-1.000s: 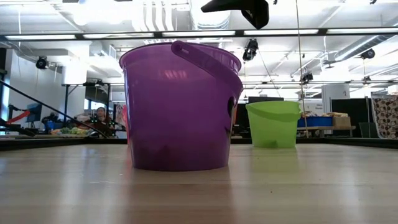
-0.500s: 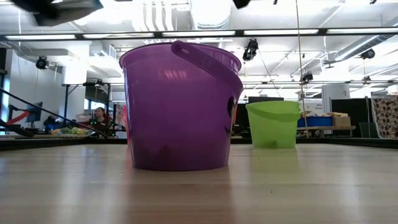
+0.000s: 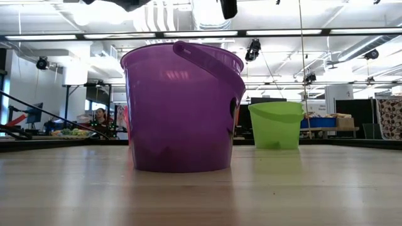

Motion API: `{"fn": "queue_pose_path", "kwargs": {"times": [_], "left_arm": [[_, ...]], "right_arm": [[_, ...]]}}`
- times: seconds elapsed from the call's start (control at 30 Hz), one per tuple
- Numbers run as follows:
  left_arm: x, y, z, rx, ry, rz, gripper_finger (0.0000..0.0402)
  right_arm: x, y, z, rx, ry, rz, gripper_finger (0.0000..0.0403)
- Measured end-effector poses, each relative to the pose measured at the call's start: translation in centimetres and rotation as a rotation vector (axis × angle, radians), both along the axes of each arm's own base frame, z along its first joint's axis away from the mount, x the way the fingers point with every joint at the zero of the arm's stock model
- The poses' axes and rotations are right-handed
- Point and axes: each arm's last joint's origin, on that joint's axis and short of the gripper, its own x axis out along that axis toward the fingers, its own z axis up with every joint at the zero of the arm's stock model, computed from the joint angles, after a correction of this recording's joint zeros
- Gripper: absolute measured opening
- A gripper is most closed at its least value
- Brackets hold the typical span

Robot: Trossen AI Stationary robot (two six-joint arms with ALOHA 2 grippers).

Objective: Sort candy
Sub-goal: Put the white-blue chocolate into the green bucket

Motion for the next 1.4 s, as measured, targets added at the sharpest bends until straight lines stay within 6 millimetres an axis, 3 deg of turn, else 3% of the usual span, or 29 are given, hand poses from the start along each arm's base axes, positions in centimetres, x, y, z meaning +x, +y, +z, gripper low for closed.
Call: {"fn": "queue_pose_path", "kwargs": {"times": [0.43,0.53,0.73,0.87,1.03,1.2,1.4], "left_arm": [[2.1,-0.3,0.0,0.000,-0.075,0.007,0.0006],[2.3,-0.1,-0.1,0.005,-0.074,0.015,0.0006],[2.4,0.0,-0.1,0.019,-0.061,-0.006,0.0009],[2.4,0.0,-0.1,0.018,-0.061,-0.005,0.0040],[2.2,0.3,-0.1,-0.003,-0.059,0.012,0.0111],[1.3,0.8,-0.1,-0.054,-0.030,0.034,0.0167],[0.3,1.4,-0.1,-0.146,-0.023,0.090,0.0184]], "right_arm": [[0.7,-1.9,0.9,-0.017,-0.026,0.031,0.0156],[0.7,-2.0,0.9,-0.026,-0.025,0.033,0.0125],[0.7,-2.0,0.9,-0.057,-0.022,0.035,0.0022],[0.7,-2.0,0.9,-0.051,-0.022,0.035,0.0015],[0.6,-2.5,1.0,-0.052,-0.002,0.027,0.0013],[-0.5,-5.1,1.5,-0.063,0.233,-0.097,0.0013],[-3.3,-10.5,1.9,-0.122,0.648,-0.408,0.0012]]}}
